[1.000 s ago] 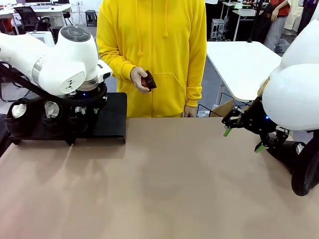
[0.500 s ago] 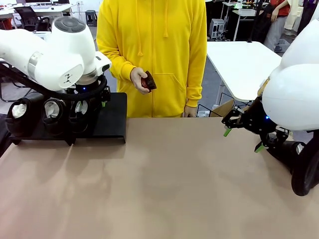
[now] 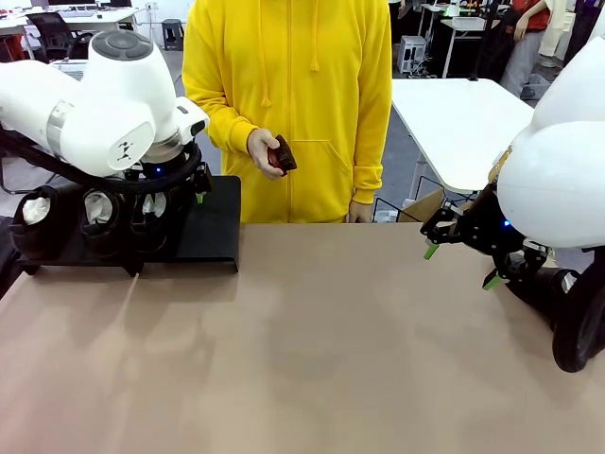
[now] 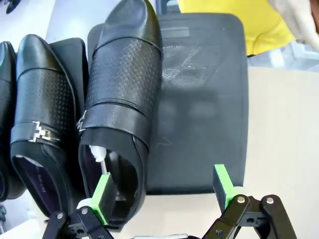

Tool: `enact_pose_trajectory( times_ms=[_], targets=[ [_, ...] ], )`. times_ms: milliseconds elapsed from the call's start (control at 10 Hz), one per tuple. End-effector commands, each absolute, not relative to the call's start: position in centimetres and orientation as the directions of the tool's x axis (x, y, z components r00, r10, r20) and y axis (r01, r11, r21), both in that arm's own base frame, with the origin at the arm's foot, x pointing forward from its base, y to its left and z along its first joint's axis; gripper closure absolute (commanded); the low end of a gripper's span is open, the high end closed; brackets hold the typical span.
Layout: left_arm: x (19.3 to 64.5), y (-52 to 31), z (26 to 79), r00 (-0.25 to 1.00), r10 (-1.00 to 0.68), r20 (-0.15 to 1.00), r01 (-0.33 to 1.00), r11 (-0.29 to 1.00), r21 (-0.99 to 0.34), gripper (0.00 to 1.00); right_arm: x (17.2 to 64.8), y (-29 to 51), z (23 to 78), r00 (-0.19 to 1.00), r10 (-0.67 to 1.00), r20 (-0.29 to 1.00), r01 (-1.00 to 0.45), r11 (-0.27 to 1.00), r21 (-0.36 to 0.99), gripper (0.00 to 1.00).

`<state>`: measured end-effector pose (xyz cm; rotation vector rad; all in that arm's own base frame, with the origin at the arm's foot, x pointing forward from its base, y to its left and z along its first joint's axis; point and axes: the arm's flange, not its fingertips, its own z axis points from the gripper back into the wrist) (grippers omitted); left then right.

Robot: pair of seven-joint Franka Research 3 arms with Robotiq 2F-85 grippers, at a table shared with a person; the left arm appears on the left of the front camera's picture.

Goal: Organize the shoes by placing them on the stand.
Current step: Pick up one Shoe and place it in the middle of the table.

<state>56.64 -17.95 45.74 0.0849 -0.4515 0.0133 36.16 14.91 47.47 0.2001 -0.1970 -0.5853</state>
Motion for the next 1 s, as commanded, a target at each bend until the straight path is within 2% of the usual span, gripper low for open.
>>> enact_pose_trajectory(
  times_ms=[0, 300, 500, 600, 700, 800, 900],
  targets=[
    [57.1, -18.2, 46.2, 0.897, -0.017, 0.441, -0.031, 0.994, 0.102, 0.00, 36.3, 15.0, 47.6, 0.823, -0.554, 0.126, 0.512, 0.820, 0.257, 0.00],
    [56.9, -18.0, 45.6, 0.899, -0.015, 0.437, -0.026, 0.996, 0.088, 0.00, 36.3, 15.0, 47.6, 0.823, -0.554, 0.126, 0.512, 0.820, 0.257, 0.00],
    [53.7, -22.0, 50.1, 0.791, -0.097, 0.604, 0.015, 0.990, 0.139, 0.00, 36.3, 15.0, 47.6, 0.823, -0.554, 0.126, 0.512, 0.820, 0.257, 0.00],
    [52.2, -23.0, 51.7, 0.749, -0.119, 0.652, 0.021, 0.987, 0.156, 0.00, 36.3, 15.0, 47.6, 0.823, -0.554, 0.126, 0.512, 0.820, 0.257, 0.00],
    [50.5, -24.2, 52.5, 0.732, -0.108, 0.672, 0.029, 0.991, 0.127, 0.00, 36.3, 15.0, 47.6, 0.823, -0.554, 0.126, 0.512, 0.820, 0.257, 0.00],
    [48.5, -25.6, 52.9, 0.746, -0.072, 0.662, 0.059, 0.997, 0.042, 0.00, 36.3, 15.0, 47.6, 0.823, -0.554, 0.126, 0.512, 0.820, 0.257, 0.00],
    [46.7, -27.2, 52.9, 0.794, -0.029, 0.607, 0.085, 0.994, -0.063, 0.00, 36.3, 15.0, 47.6, 0.823, -0.554, 0.126, 0.512, 0.820, 0.257, 0.00]
  ],
)
